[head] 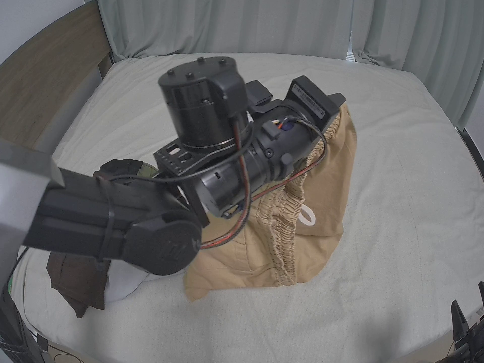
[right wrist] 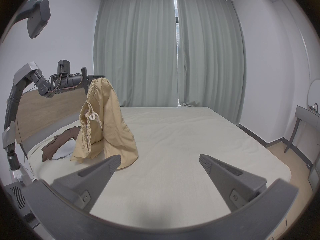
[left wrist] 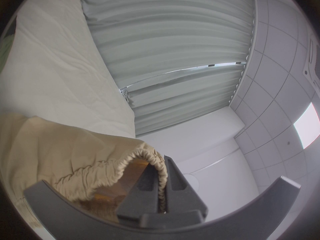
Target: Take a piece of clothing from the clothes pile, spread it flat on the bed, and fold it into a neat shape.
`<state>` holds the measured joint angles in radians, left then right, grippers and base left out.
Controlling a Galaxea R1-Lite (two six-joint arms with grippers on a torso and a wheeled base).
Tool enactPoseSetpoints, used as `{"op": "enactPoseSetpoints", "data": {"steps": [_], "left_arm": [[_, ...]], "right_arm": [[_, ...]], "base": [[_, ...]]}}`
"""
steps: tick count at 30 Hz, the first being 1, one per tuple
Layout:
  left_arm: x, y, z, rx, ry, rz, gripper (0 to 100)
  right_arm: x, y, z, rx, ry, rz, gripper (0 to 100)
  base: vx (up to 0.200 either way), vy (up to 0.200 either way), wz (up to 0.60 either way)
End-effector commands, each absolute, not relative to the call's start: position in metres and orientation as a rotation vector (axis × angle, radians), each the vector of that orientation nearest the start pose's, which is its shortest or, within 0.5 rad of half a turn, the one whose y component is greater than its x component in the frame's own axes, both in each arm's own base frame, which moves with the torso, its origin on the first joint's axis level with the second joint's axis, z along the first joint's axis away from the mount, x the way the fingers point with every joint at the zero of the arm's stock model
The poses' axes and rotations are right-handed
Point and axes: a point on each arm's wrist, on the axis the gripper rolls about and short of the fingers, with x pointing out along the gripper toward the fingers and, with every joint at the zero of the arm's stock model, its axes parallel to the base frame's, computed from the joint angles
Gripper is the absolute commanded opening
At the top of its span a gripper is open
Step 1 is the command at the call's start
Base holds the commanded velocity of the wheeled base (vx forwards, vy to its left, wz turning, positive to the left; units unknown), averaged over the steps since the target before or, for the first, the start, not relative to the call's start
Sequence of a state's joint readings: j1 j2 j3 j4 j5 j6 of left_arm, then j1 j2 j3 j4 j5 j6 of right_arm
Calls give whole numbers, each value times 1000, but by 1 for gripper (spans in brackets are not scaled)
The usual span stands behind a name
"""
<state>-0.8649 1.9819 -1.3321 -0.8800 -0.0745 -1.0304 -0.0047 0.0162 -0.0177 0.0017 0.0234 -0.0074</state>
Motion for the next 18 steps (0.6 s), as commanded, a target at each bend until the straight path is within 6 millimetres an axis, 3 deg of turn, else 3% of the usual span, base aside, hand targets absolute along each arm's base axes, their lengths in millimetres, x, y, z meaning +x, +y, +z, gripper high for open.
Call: {"op": "enactPoseSetpoints", "data": {"steps": [1,4,13,18], "left_arm": [[262,-330,250,-1070,317,-995,0],[259,-333,258,-1084,318,-1010,0],[235,-340,318,-1240,347,-1140,0],[230,-334,340,-1332,360,-1155,0]], "right_arm": [[-23,1,76,-8,0,20,100],[-23,1,76,-8,0,20,100],[-23,1,76,-8,0,20,100],[-23,1,76,-8,0,20,100]], "base": [[0,0,0],[0,0,0],[0,0,0],[0,0,0]]}}
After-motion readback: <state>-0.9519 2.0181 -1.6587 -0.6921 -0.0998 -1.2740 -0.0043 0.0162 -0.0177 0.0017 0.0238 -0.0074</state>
